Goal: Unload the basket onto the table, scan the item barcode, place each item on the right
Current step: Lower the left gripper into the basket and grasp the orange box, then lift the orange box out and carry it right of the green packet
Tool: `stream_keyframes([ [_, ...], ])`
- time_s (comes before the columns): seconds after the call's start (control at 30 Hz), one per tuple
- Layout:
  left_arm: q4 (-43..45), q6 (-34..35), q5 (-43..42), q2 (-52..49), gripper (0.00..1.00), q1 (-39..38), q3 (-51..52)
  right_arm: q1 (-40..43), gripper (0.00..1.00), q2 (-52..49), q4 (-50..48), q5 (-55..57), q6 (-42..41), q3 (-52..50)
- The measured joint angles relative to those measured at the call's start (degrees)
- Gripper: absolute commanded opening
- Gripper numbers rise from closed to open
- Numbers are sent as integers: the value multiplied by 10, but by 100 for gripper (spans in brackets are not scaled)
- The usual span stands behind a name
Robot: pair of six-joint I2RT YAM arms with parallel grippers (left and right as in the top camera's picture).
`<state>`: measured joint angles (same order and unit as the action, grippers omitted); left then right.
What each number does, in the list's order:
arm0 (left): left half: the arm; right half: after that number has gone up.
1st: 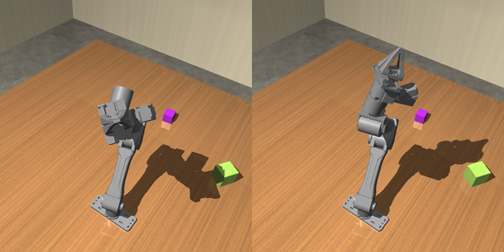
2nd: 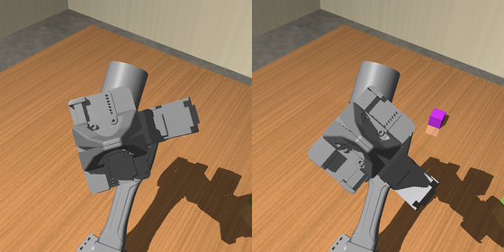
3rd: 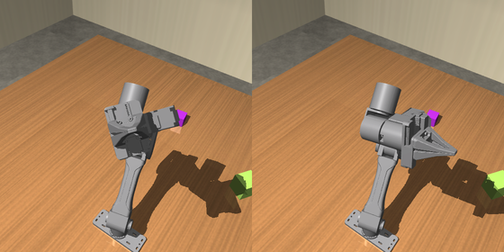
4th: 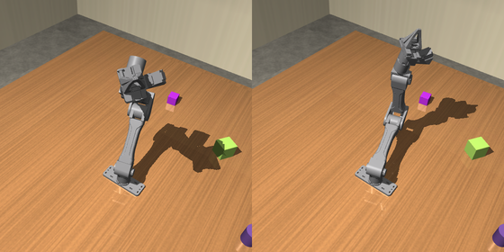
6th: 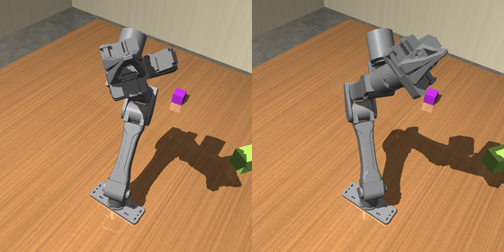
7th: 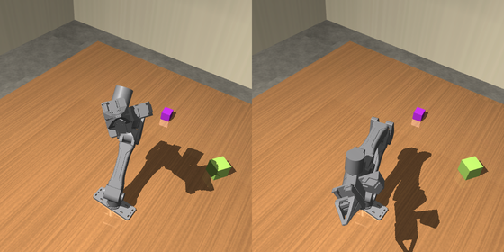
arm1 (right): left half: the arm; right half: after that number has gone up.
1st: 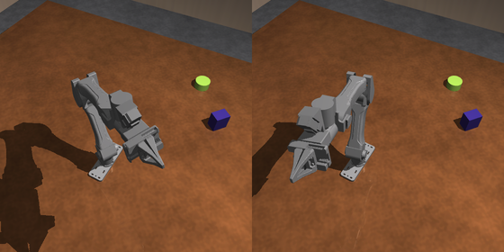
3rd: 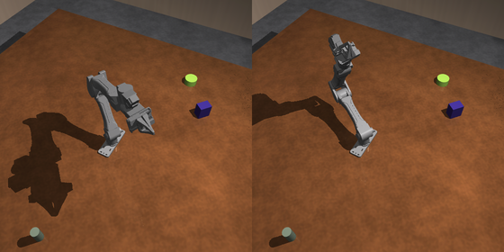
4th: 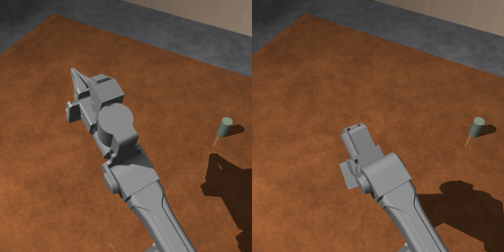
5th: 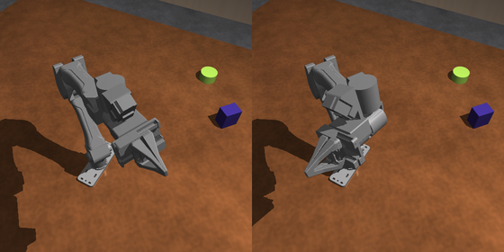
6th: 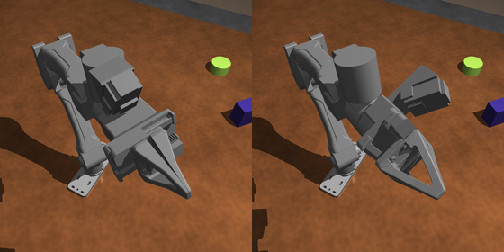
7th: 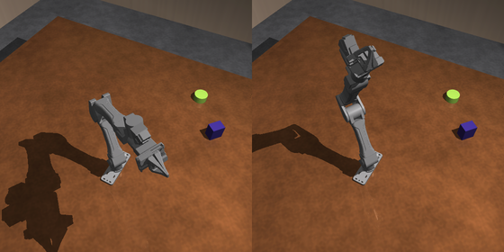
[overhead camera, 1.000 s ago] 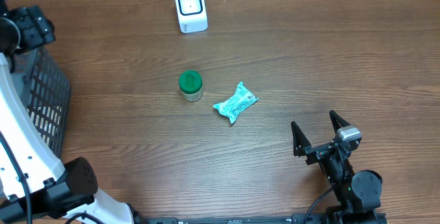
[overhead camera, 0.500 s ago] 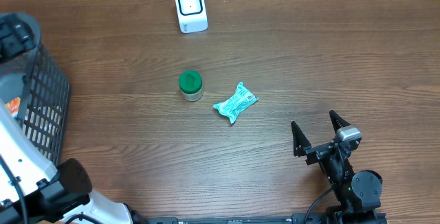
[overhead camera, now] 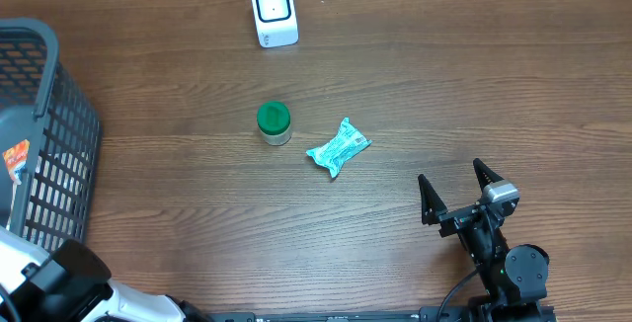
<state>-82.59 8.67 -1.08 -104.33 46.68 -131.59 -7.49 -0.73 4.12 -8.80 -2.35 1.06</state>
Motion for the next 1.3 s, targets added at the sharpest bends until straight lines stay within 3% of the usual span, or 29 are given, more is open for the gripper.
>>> stream_keyframes([
  [0.2,135,0,0,-10,75,1,130,0,100,0,0,0,0,0],
  [0.37,251,-21,7,-12,63,1,253,0,100,0,0,0,0,0],
  [0.5,324,-57,10,-19,66,1,330,0,100,0,0,0,0,0],
  [0.7,389,-74,17,-61,67,1,371,0,100,0,0,0,0,0],
  [0.97,402,-77,70,-140,63,-2,373,0,100,0,0,0,0,0],
  [1.07,402,-78,80,-169,54,-2,374,0,100,0,0,0,0,0],
  [1.17,407,-79,80,-188,28,-2,375,0,100,0,0,0,0,0],
  [1.3,408,-77,87,-188,7,-5,374,0,100,0,0,0,0,0],
])
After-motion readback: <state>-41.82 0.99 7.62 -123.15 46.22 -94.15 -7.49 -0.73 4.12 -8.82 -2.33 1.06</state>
